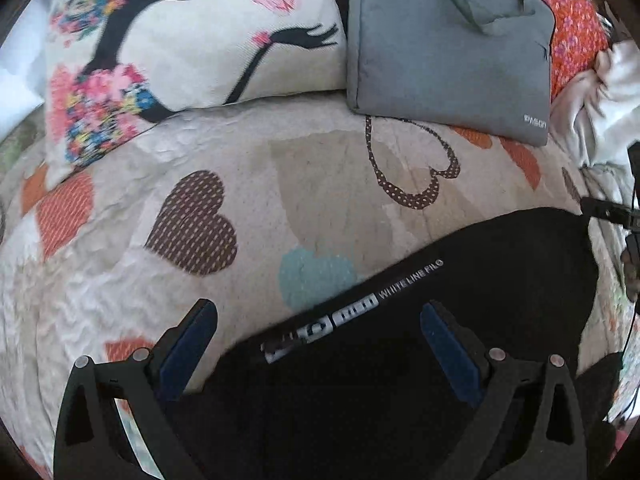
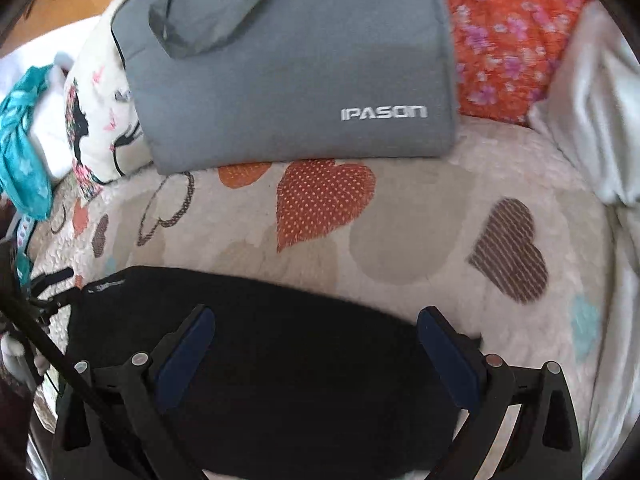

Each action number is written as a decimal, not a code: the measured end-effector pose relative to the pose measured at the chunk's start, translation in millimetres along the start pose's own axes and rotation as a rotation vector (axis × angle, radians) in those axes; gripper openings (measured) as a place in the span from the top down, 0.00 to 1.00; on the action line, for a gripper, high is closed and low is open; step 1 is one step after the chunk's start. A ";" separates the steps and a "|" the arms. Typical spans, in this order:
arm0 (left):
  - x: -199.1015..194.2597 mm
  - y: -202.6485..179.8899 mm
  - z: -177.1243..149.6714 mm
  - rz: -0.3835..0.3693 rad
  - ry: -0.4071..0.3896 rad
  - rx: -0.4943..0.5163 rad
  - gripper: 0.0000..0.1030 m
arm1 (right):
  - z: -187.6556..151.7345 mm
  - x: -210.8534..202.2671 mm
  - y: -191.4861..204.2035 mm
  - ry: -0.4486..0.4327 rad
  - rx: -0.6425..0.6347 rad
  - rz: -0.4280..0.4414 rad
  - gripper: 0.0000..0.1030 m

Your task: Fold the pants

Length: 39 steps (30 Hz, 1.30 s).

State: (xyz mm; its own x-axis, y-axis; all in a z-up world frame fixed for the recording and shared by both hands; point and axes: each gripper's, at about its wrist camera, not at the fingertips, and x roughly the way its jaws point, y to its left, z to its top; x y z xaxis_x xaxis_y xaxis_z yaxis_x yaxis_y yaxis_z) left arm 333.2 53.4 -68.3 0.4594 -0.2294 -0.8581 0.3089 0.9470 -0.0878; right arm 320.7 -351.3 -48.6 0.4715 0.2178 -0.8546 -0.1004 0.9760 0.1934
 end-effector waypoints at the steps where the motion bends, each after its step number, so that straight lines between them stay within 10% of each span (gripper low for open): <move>1: 4.4 -0.1 1.8 -0.002 0.008 0.013 0.02 | 3.7 7.9 0.5 0.011 -0.014 0.006 0.01; 14: 44.5 -7.2 2.8 -0.024 0.079 0.132 0.02 | 3.0 57.5 20.6 0.072 -0.204 -0.019 0.04; 17: 34.7 -13.5 0.3 -0.073 0.064 0.145 0.43 | -5.4 59.3 34.9 0.086 -0.267 -0.034 0.16; 19: 24.2 -19.6 -2.5 -0.096 0.042 0.154 0.98 | -7.1 54.3 39.0 0.090 -0.266 -0.007 0.54; 21: 20.1 -25.6 -2.8 -0.020 0.027 0.178 1.00 | -4.7 50.0 35.2 0.113 -0.211 0.060 0.91; 22: 18.8 -26.1 -3.0 -0.004 0.022 0.178 1.00 | -4.3 49.4 33.9 0.123 -0.191 0.079 0.94; 35: -33.2 -8.3 -21.6 -0.001 -0.034 0.122 1.00 | -17.3 -5.8 61.4 0.039 -0.187 0.014 0.94; 39: -23.6 -9.8 -21.2 -0.046 -0.011 0.145 0.56 | -21.9 -6.3 64.7 0.058 -0.186 0.001 0.94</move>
State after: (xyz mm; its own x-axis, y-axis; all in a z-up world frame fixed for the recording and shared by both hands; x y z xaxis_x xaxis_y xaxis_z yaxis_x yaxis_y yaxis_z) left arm 301.7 54.3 -57.9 0.4504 -0.2750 -0.8494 0.4468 0.8931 -0.0522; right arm 292.1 -289.5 -41.3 0.4207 0.2130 -0.8819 -0.2635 0.9588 0.1059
